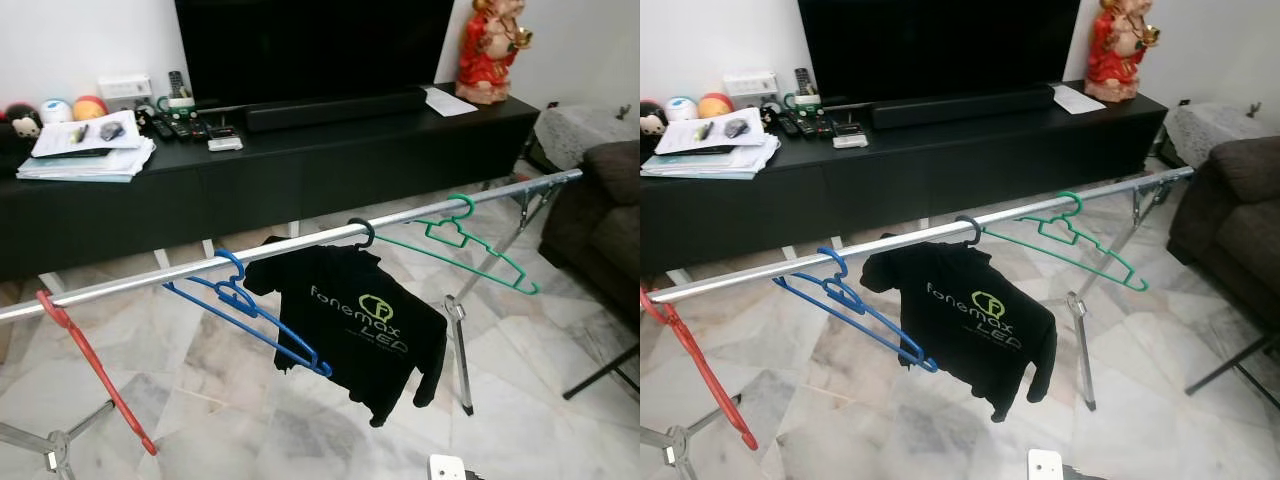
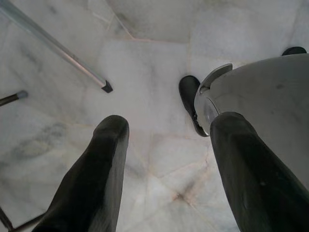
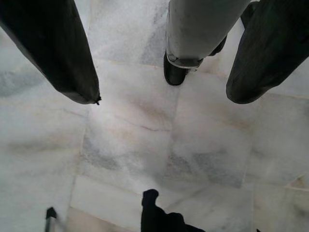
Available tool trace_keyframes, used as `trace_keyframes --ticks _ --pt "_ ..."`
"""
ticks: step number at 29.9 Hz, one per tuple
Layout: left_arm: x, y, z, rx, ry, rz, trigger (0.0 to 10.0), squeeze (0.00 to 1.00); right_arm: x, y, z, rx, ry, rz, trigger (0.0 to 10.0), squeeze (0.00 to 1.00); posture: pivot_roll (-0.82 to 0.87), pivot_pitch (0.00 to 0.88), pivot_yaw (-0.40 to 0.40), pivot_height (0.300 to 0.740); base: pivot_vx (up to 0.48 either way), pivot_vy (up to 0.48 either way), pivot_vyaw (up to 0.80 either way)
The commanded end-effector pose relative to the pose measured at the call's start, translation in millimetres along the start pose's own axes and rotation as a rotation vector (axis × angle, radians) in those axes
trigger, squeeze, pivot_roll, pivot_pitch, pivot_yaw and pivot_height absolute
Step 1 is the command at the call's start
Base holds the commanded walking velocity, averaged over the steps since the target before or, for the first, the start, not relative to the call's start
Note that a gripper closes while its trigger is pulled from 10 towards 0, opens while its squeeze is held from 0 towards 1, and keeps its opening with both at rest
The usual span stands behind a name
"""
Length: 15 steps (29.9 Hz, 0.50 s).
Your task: Hang hanger
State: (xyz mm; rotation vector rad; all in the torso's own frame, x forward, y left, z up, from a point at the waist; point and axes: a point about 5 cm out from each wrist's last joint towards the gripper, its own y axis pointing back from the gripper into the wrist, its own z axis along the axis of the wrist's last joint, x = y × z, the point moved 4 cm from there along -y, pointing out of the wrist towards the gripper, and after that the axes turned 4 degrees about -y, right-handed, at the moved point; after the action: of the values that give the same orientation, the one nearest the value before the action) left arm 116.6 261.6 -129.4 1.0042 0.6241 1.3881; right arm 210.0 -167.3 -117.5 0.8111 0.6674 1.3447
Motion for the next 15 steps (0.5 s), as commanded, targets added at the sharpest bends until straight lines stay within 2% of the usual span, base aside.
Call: trace_keyframes --ticks 1,15 --pt "-0.4 2.8 -11.4 0.038 -0.006 -0.004 10.0 0.00 -2.4 0.5 -2.9 0.006 -0.013 -0.011 10.0 0.00 -0.06 0.086 0.000 0.740 0.000 -0.319 0.00" --pt "-0.7 2.3 -10.2 0.036 -0.001 -0.006 10.0 0.00 -2.3 0.3 -1.0 0.001 0.000 -0.008 10.0 0.00 -0.07 0.082 -0.003 0.740 0.000 -0.318 0.00"
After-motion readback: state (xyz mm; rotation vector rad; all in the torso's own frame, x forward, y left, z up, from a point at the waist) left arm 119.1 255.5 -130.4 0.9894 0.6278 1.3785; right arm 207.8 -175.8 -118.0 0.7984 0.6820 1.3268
